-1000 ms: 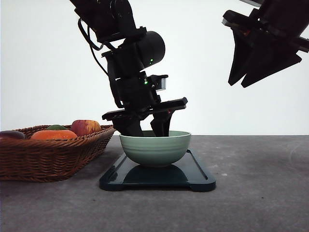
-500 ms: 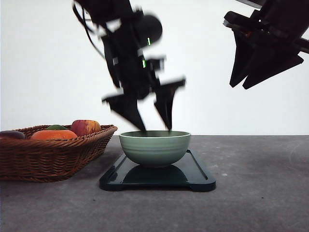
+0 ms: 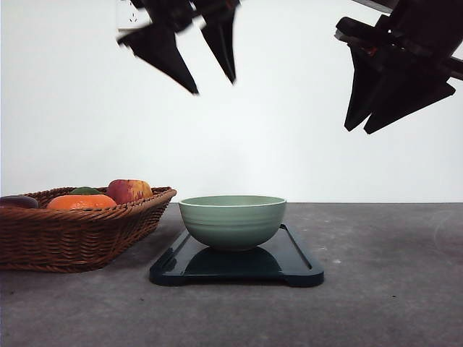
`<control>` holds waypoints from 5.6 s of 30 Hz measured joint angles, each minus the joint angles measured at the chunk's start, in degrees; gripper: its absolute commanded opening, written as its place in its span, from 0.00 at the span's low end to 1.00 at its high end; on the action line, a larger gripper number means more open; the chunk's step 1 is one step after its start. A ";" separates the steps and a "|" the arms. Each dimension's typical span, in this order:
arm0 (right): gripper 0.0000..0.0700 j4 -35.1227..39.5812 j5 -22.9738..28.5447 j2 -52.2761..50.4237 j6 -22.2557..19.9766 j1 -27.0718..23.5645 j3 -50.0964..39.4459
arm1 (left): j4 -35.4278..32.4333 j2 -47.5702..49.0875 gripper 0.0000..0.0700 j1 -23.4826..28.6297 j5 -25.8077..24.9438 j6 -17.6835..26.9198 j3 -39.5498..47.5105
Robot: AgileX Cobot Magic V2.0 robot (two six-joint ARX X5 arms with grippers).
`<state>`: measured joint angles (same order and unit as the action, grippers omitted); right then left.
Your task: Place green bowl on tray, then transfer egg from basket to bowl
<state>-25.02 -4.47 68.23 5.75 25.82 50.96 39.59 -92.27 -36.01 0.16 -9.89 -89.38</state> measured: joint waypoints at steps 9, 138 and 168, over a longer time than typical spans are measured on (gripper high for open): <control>0.26 -0.02 0.00 0.00 -0.41 0.00 0.00 | -6.70 15.33 0.56 4.53 0.14 1.03 18.92; 0.01 16.41 1.52 -67.98 -7.03 -22.03 -50.03 | -29.14 92.02 0.00 34.40 0.33 4.57 87.51; 0.01 18.34 1.51 -67.95 -6.99 -22.03 -50.03 | -29.14 92.02 0.00 34.40 0.33 4.57 87.51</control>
<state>-6.68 -2.96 0.27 -1.23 3.79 0.93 10.46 -0.25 -1.61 0.49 -5.32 -1.87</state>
